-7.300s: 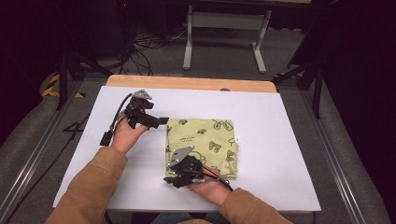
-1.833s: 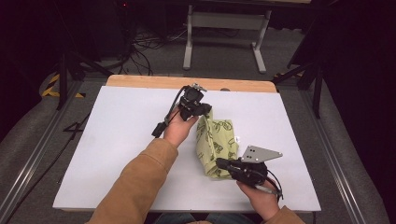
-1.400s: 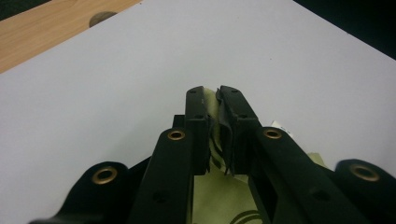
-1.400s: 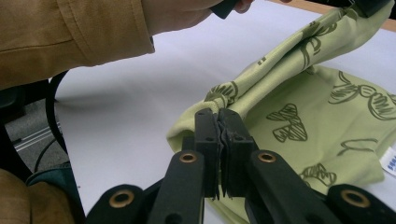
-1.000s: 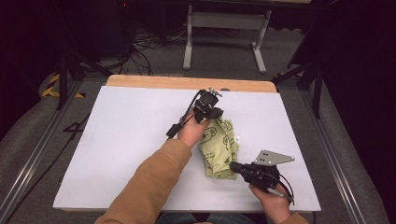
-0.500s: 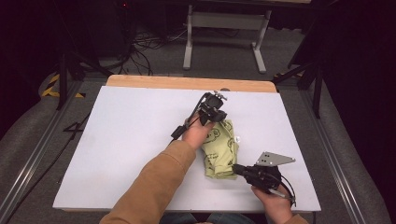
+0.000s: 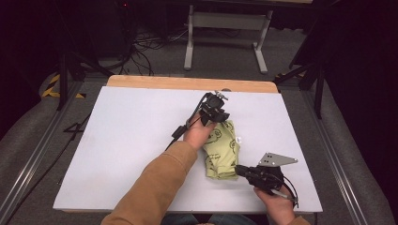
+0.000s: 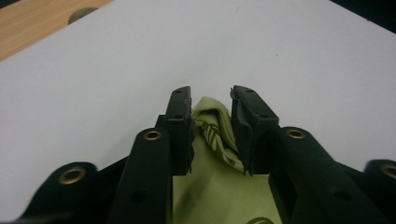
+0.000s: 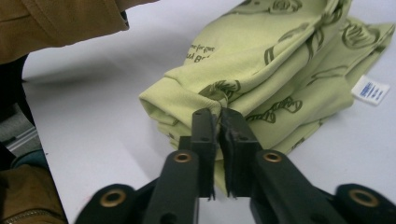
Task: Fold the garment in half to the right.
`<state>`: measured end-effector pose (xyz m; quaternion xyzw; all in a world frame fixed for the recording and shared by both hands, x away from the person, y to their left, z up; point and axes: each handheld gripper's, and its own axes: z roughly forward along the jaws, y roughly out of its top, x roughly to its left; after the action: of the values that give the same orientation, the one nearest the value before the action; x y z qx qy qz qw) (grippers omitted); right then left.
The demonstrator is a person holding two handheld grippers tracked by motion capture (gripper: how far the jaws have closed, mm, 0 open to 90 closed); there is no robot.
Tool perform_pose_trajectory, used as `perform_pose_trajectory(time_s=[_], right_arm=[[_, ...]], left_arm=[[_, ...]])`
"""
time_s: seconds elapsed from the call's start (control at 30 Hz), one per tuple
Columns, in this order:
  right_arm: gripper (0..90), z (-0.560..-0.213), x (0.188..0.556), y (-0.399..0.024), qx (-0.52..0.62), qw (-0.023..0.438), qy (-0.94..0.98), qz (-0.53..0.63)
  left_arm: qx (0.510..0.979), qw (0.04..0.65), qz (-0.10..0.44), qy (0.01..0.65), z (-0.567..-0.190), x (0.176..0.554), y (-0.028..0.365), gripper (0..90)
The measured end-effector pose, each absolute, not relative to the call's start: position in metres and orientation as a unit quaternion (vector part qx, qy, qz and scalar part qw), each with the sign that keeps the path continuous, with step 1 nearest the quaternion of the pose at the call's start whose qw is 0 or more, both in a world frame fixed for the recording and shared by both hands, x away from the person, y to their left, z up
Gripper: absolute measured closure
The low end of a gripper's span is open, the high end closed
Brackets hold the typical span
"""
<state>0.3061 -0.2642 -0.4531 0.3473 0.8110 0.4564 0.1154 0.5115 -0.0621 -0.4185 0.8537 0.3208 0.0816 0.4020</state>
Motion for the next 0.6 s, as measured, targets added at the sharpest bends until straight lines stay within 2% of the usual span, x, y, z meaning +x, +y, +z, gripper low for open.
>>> perform_pose_trajectory(time_s=[0.1,0.13,0.3,0.43,0.6], right_arm=[[50.1,-0.449,0.306,-0.267,0.331,0.133,0.813,0.461],[46.5,-0.447,0.305,-0.267,0.328,0.132,0.815,0.459],[33.9,-0.435,0.302,-0.271,0.321,0.154,0.815,0.458],[31.0,-0.429,0.306,-0.272,0.321,0.162,0.811,0.461],[27.9,-0.425,0.311,-0.271,0.318,0.159,0.813,0.461]], left_arm=[[0.849,0.420,0.088,0.310,-0.413,0.510,-0.054,56.8],[0.846,0.426,0.086,0.308,-0.411,0.510,-0.051,55.2],[0.840,0.450,0.070,0.296,-0.403,0.507,-0.034,40.9],[0.832,0.469,0.059,0.291,-0.398,0.505,-0.021,33.7],[0.825,0.481,0.080,0.284,-0.391,0.499,-0.009,15.8]])
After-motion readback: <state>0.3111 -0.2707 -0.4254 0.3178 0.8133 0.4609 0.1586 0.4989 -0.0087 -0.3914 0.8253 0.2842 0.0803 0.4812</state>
